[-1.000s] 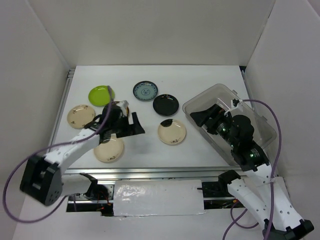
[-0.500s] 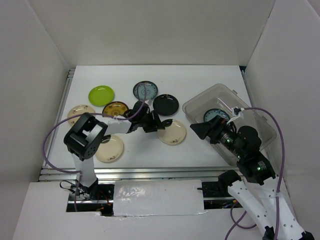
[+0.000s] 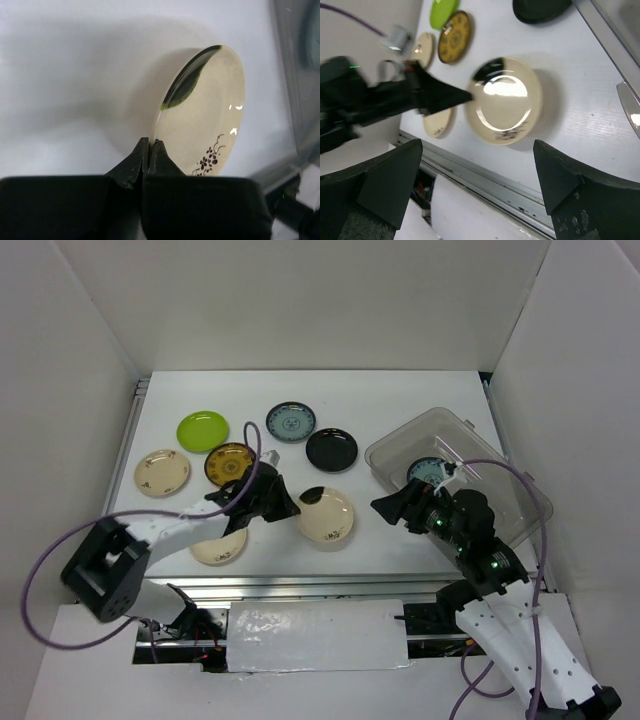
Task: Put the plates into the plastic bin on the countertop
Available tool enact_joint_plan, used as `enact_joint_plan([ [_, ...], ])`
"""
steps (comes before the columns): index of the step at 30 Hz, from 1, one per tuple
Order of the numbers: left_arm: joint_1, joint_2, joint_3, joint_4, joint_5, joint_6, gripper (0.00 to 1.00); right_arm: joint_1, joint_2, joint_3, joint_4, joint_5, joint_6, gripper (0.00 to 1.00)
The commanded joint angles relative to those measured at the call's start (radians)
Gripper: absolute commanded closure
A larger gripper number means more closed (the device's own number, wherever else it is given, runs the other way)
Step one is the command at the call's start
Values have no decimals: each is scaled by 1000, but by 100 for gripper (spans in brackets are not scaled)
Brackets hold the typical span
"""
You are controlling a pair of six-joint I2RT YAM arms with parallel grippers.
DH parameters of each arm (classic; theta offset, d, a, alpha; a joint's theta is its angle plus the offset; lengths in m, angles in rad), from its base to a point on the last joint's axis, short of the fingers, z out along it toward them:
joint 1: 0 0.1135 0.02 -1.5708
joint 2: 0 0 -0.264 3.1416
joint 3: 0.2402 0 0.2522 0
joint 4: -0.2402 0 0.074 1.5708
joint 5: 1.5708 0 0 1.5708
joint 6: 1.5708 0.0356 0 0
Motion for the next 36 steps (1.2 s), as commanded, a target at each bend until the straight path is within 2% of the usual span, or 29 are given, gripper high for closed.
enact_joint_plan([
  [1,-26,-204,-22,-100,-3,65,100,1,56,-77,151,-51,-44,0],
  [2,-30,-276,-19,-120,6,82,100,6,76,-91,176,-63,-46,0],
  [6,-62,-398,-18,-186,51,102,100,35,162,-134,303,-109,-43,1],
  [10,-69,-464,-21,-200,109,101,100,84,279,-132,406,-143,-40,5],
  [11,-69,-472,-22,-197,123,99,100,104,314,-131,420,-149,-40,17],
  [14,-60,-487,-25,-194,157,99,100,124,348,-142,503,-191,-21,38],
  [16,-40,-493,-33,-175,189,96,100,130,358,-145,540,-209,-7,42],
  [18,-27,-495,-42,-155,223,90,100,133,372,-140,543,-217,-3,67],
  [19,-11,-496,-42,-154,229,90,100,133,371,-134,531,-209,2,86],
  [20,-5,-501,-35,-166,224,91,96,133,360,-132,524,-180,11,100],
  [21,0,-501,-27,-186,203,90,85,131,349,-131,514,-166,16,100],
  [22,6,-504,-16,-213,171,87,65,130,319,-126,482,-145,19,100],
  [23,4,-511,4,-247,125,69,37,122,302,-120,460,-120,23,100],
  [24,6,-528,11,-317,32,59,1,113,285,-117,449,-69,36,100],
  [26,4,-574,27,-387,-61,20,1,61,239,-96,348,-10,49,100],
  [27,6,-590,31,-476,-117,0,1,35,227,-82,305,28,69,100],
  [28,1,-611,34,-526,-248,-28,1,-26,205,-45,202,136,88,100],
  [31,-7,-700,19,-723,-451,-174,1,-138,175,10,68,350,149,100],
  [33,-8,-780,-33,-767,-481,-240,1,-267,182,15,64,395,163,100],
  [36,-5,-873,-106,-830,-498,-298,1,-472,285,41,84,371,134,100],
])
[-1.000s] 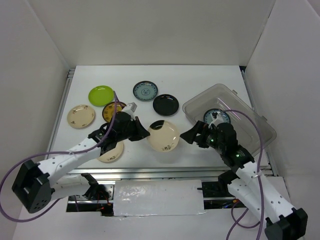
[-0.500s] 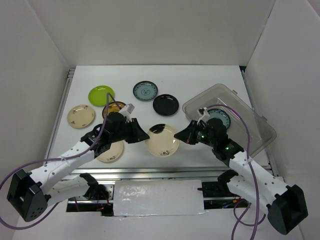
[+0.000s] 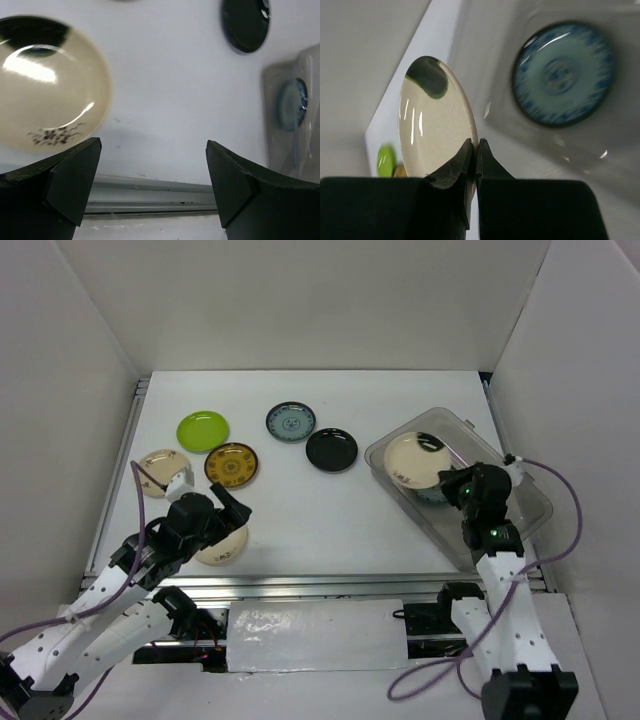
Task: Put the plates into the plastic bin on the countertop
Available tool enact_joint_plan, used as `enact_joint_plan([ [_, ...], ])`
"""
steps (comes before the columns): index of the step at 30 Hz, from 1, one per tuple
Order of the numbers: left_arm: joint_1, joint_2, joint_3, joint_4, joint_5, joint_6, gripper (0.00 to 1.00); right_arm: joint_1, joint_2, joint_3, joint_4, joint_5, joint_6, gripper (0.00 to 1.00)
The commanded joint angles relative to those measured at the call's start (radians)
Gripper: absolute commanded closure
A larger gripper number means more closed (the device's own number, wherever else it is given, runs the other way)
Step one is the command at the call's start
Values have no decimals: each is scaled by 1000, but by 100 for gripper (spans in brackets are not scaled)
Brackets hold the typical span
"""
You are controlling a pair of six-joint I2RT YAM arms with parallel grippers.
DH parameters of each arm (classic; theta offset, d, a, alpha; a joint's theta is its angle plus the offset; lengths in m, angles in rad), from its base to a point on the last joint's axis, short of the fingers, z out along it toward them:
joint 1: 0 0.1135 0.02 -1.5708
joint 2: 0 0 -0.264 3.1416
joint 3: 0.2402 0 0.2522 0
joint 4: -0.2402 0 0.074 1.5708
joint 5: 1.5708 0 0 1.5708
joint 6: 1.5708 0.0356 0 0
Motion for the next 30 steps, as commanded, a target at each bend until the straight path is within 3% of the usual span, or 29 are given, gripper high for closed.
enact_joint_plan([
  [1,9,-74,-67,-182,-131,-128,1,-160,132,54,11,96,4,100],
  [2,11,-100,-87,-199,-122,-133,1,-237,169,57,36,67,-34,100],
  [6,22,-141,-123,-204,-90,-113,1,-329,349,75,130,-11,-79,100],
  [14,14,-116,-138,-236,-67,-137,1,-349,580,124,205,-92,-82,99],
  [15,10,-108,-135,-276,-84,-159,1,-339,588,127,195,-101,-85,50],
  [16,9,-80,-132,-293,-88,-197,1,-330,582,129,181,-88,-82,29],
  [18,6,-57,-130,-340,-105,-260,1,-302,526,132,130,-30,-76,0],
  [21,5,-31,-136,-382,-107,-324,1,-283,411,121,89,-3,-85,0],
  [26,6,-114,-205,-405,-79,-465,1,-258,335,187,-62,-19,-124,0],
  [30,8,-215,-279,-411,-94,-571,1,-153,124,114,1,-165,-162,0],
])
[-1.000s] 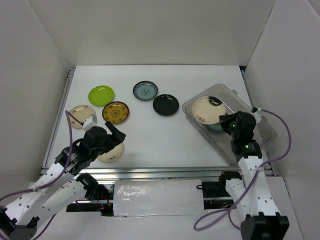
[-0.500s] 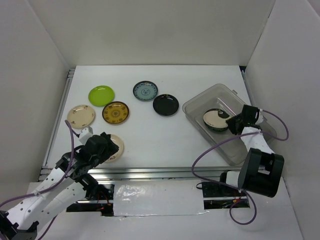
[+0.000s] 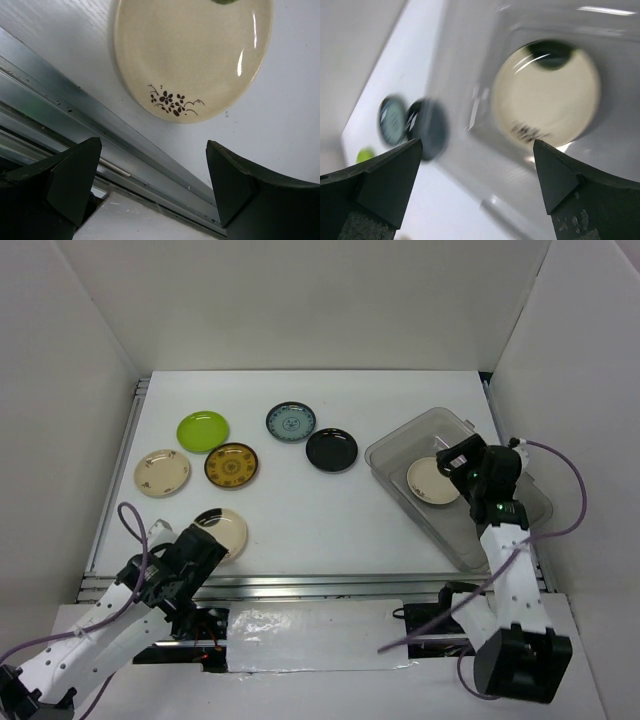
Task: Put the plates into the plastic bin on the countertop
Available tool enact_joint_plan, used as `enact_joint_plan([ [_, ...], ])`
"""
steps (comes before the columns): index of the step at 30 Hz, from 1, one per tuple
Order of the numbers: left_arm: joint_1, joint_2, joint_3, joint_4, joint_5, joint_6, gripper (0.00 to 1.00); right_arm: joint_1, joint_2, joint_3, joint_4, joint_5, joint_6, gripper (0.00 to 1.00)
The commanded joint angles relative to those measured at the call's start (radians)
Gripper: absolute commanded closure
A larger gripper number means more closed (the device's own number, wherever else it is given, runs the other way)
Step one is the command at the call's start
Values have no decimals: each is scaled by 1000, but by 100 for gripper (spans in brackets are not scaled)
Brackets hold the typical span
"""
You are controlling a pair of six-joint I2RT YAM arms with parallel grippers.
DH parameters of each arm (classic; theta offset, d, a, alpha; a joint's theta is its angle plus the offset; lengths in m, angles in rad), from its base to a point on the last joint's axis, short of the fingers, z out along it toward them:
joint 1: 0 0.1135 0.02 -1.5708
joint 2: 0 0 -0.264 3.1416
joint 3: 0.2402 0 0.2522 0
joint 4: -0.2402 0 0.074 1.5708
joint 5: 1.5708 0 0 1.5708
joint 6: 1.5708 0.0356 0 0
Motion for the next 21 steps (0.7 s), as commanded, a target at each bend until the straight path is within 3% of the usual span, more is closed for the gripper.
enact_joint_plan([
  [1,-1,-74,-36,-32,-31,-144,1,85,-154,-33,30,-156,-55,0],
  [6,7,-93,-103,13,-113,-208,1,258,-246,-47,102,-379,-34,0],
  [8,11,-68,-115,43,-133,-207,1,309,-261,-39,107,-401,-38,0],
  [12,21,11,-142,119,-170,-232,4,433,-301,-47,95,-336,-37,0],
  [21,31,64,-155,173,-192,-238,15,518,-330,-75,93,-278,-34,0],
])
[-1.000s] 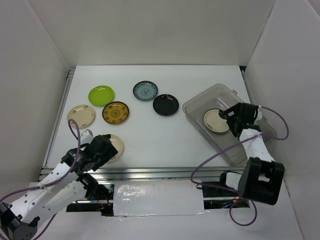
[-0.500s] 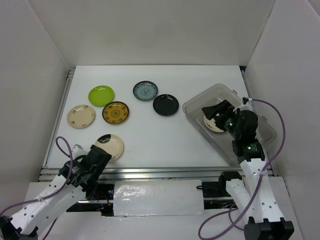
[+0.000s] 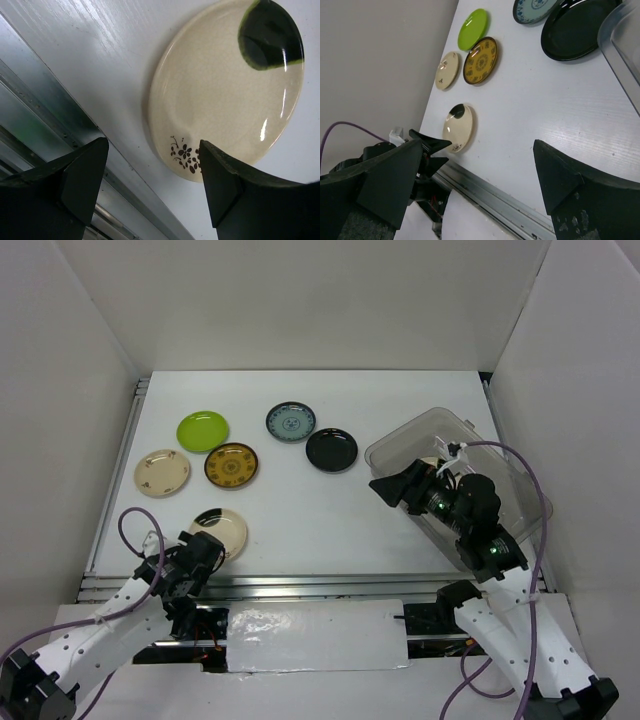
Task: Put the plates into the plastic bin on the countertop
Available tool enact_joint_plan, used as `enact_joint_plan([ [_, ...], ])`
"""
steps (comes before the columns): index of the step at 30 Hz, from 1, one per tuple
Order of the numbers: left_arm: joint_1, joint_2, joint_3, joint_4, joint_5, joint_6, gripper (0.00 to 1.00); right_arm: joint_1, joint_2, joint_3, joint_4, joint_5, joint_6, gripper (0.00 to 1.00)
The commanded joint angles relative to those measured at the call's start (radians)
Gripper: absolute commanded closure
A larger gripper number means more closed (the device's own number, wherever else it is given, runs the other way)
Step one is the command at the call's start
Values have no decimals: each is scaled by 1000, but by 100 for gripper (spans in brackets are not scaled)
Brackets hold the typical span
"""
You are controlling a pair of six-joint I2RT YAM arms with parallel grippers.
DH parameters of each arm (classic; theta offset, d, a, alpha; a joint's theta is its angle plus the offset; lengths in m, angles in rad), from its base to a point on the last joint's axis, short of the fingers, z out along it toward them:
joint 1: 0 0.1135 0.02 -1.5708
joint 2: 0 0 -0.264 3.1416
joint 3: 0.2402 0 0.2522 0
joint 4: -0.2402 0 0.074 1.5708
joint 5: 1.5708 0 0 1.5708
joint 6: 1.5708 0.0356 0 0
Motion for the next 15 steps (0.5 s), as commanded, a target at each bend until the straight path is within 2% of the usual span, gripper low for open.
enact_joint_plan([
  [1,7,-1,0,42,-54,-15,16,27,-4,-9,41,31,-11,0],
  [8,9,-8,49,13,-61,3,20,52,5,-17,56,44,3,0],
  [15,9,-1,84,-19,-78,6,13,69,5,-14,56,64,7,0],
])
